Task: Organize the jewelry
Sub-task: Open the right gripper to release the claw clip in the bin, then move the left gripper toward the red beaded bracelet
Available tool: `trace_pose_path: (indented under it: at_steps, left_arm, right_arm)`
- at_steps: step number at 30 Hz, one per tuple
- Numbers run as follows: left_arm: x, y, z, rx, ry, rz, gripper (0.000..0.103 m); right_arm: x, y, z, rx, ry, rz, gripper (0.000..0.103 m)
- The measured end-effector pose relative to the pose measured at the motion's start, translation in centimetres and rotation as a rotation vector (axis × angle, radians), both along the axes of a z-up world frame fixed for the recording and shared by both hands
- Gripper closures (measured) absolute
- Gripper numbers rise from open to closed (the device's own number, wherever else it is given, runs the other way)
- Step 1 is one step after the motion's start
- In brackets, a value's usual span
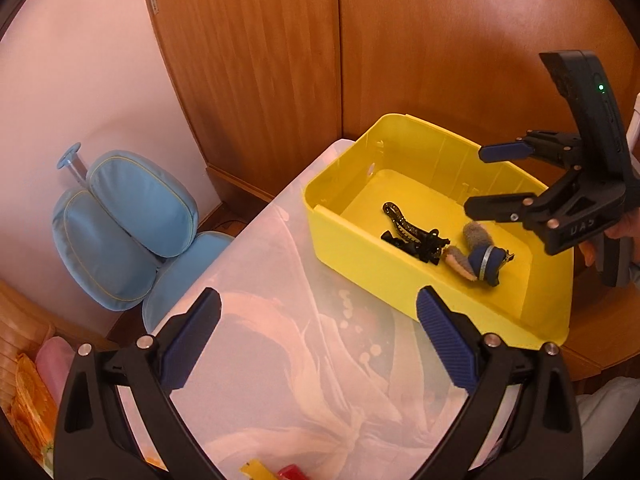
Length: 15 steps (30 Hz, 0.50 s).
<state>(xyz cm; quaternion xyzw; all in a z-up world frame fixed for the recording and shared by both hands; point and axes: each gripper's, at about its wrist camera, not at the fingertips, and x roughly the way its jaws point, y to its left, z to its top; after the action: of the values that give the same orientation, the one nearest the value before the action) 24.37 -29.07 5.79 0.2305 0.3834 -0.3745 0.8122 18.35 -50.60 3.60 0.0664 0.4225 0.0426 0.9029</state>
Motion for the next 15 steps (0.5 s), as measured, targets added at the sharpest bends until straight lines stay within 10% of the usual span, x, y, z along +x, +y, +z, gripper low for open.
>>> trace_pose_path:
  at_steps: [15]
  left_arm:
    - [-3.9, 17.5, -2.7, -0.014, 0.054, 0.341, 0.007]
  right_arm:
    - [0.7, 17.6, 0.2, -0.025, -0.023, 0.449, 0.006]
